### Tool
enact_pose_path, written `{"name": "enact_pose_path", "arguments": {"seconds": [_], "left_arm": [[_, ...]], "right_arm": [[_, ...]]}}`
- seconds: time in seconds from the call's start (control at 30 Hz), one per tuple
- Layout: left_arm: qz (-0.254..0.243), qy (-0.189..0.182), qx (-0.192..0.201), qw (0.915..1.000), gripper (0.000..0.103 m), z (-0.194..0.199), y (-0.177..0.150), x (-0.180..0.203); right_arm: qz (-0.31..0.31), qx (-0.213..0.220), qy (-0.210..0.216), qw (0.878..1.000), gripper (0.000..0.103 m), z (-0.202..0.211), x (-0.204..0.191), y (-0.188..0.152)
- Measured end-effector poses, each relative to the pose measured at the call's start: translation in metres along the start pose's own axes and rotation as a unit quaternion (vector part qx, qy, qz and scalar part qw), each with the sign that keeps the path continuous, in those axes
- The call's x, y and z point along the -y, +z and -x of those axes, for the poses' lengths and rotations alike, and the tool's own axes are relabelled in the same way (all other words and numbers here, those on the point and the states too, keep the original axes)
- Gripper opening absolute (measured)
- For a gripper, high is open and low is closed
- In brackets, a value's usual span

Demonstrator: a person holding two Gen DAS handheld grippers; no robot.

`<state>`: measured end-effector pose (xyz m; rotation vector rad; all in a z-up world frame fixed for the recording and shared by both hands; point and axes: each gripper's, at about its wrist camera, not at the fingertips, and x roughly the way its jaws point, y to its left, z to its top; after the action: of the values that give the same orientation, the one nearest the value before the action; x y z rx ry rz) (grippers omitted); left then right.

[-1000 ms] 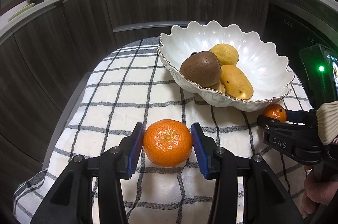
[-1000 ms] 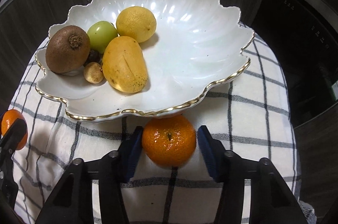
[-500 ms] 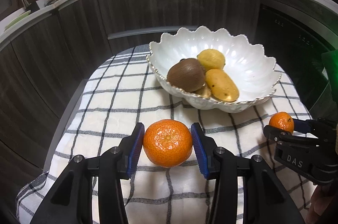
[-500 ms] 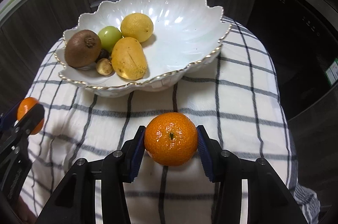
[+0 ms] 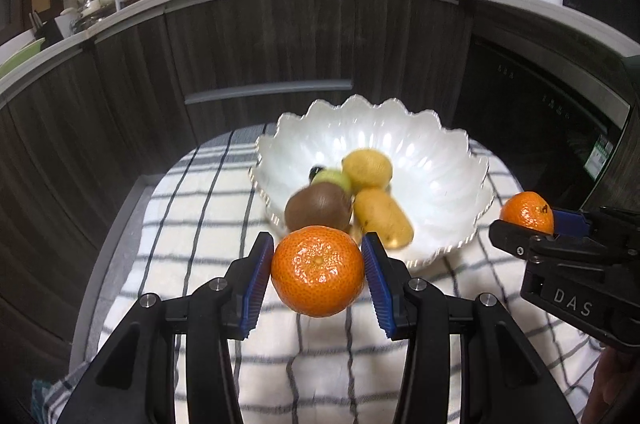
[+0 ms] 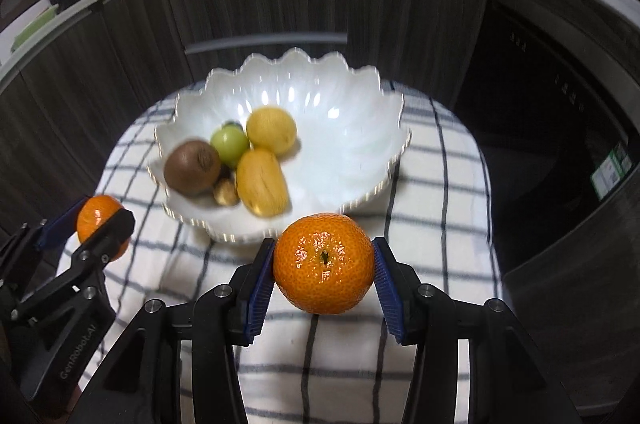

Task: Organize fruits
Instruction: 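Carry both mandarins over the bowl with both tools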

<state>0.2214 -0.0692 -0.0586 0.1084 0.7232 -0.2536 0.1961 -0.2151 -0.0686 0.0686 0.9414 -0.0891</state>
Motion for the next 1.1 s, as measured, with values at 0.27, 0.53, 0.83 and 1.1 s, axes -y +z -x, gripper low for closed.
{"name": "enact_pose_path", "arguments": {"seconds": [0.27, 0.53, 0.83, 1.1], "left_arm": [[-0.008, -0.022, 0.003, 0.9997, 0.045, -0.03, 0.045, 0.0], [-0.021, -0.032, -0.012, 0.9992, 0.045, -0.072, 0.077, -0.001], [-0.024, -0.031, -0.038, 0.9985, 0.045, -0.116, 0.093, -0.004], [-0.017, -0.039, -0.065, 0.997, 0.046, -0.137, 0.09, -0.004]], "right_arm": [[0.004, 0.005, 0.002, 1.0, 0.048, -0.011, 0.004, 0.039], [-0.012, -0.007, 0.0, 1.0, 0.048, -0.036, 0.007, 0.067], [-0.046, -0.034, -0.006, 0.998, 0.048, -0.073, 0.011, 0.084], [-0.054, -0.058, -0.018, 0.997, 0.048, -0.098, 0.016, 0.09]]}}
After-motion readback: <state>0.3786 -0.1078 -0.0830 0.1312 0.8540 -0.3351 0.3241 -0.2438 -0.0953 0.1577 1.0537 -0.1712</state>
